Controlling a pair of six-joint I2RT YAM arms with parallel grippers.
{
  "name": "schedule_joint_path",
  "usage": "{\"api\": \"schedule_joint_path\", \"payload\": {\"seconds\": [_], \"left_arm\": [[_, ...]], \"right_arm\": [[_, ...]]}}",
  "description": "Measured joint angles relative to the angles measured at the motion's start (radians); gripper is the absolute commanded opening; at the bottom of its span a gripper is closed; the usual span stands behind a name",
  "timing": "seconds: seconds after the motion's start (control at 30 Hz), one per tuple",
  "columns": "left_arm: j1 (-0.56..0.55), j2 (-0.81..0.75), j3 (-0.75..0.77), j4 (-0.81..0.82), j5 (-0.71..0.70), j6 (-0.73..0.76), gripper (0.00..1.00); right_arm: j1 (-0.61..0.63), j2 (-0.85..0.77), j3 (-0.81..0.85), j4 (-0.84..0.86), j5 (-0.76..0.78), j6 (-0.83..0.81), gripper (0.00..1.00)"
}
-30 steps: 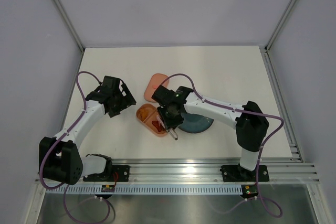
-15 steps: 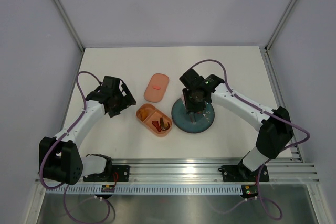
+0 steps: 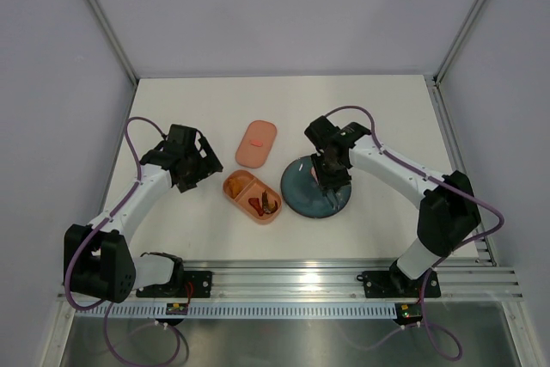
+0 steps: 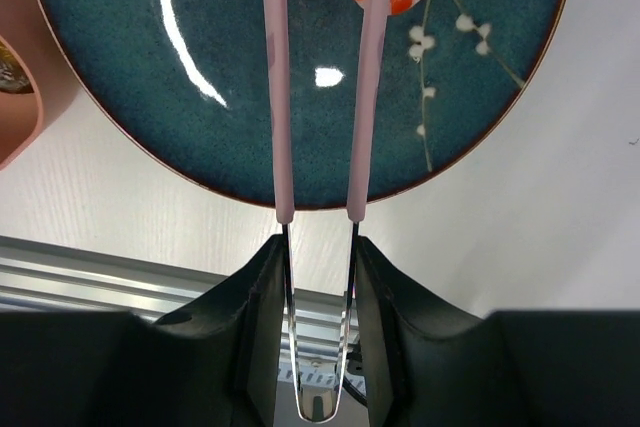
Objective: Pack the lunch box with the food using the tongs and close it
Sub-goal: Pick up the fake food from the plate.
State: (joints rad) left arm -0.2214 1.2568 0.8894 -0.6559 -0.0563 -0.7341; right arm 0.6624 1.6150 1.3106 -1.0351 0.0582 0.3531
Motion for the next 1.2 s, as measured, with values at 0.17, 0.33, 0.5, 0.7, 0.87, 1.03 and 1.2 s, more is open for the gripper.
{"api": "schedule_joint_path", "payload": {"seconds": [0.17,0.33,0.5,0.7,0.87,1.03,1.2], "left_arm": [[0.0,0.0,0.0,0.0,0.0,0.0,0.9],[0.0,0.0,-0.007,0.0,0.0,0.0,0.9],[0.0,0.0,-0.015,0.0,0.0,0.0,0.9],[0.0,-0.002,-0.015,0.0,0.0,0.0,0.9],[0.0,-0.008,-0.015,0.0,0.0,0.0,0.9],[0.0,-0.008,-0.015,0.0,0.0,0.0,0.9],[0.0,-0.008,-0.015,0.0,0.0,0.0,0.9]], "right_arm": [[-0.012,0.054,0.036,-0.04,-0.016,-0.055,0.39],[-0.018,0.077,0.069,-0.064,-0.016,-0.081,0.4],[-0.022,0.111,0.108,-0.077,-0.013,-0.105,0.41],[-0.029,0.167,0.124,-0.082,0.001,-0.132,0.41],[-0.034,0.196,0.133,-0.09,0.024,-0.147,0.42],[-0.035,0.204,0.139,-0.09,0.031,-0.159,0.41],[-0.035,0.217,0.144,-0.09,0.031,-0.168,0.39]]}}
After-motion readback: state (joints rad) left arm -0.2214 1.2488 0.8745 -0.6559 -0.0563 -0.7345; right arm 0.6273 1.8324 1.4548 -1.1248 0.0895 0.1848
